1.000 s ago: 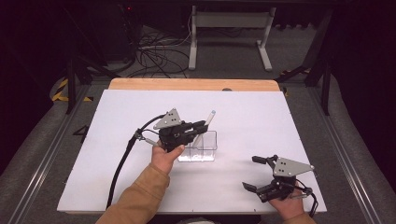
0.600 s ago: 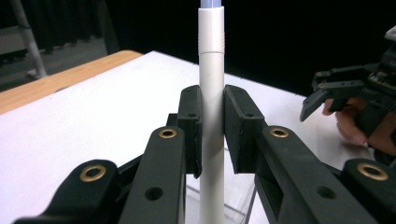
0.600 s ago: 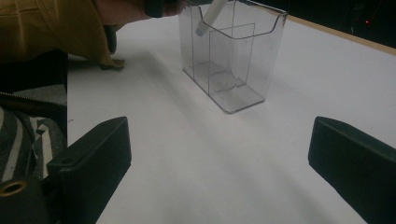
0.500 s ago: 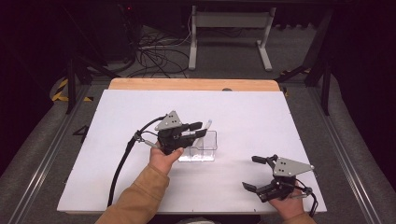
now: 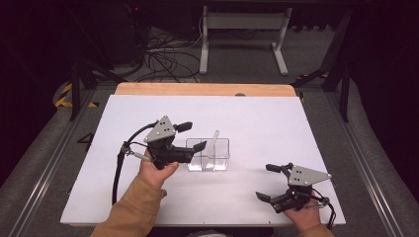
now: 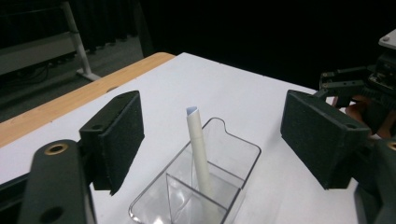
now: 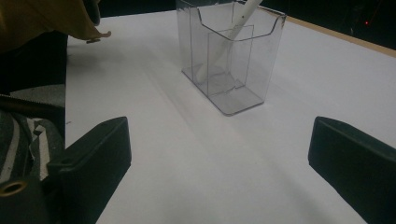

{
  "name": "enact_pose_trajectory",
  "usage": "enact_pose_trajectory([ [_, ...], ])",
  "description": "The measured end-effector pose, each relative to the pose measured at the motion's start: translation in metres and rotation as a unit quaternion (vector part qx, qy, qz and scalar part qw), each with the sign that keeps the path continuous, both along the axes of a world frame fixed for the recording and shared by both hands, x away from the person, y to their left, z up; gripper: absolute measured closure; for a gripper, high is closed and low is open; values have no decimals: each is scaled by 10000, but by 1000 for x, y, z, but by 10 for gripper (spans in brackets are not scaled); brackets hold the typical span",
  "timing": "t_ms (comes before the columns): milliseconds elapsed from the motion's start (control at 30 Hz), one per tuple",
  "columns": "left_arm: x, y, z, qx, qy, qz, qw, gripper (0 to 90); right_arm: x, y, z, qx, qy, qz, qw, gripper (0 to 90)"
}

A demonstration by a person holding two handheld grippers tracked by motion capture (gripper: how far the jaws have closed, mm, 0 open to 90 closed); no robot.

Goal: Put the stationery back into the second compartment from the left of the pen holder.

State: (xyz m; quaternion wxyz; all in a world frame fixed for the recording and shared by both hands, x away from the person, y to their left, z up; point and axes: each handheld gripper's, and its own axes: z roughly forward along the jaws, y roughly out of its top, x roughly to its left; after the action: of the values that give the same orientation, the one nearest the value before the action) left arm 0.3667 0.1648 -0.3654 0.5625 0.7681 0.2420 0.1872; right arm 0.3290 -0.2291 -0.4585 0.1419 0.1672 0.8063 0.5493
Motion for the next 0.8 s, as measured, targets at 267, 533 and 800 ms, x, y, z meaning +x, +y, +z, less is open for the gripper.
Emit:
enact_pose_trajectory([
  [267, -16, 16, 0, 100, -65, 60, 9999, 172, 0, 0, 0, -18, -35, -17, 10000, 64],
  [533, -31, 44, -14, 112, -42, 288, 9995, 148, 0, -1, 1, 3, -44, -38, 10000, 61],
  [800, -40, 72, -37, 209, 139, 371, 9990, 119, 0, -2, 1, 19, -36, -54, 10000, 57],
])
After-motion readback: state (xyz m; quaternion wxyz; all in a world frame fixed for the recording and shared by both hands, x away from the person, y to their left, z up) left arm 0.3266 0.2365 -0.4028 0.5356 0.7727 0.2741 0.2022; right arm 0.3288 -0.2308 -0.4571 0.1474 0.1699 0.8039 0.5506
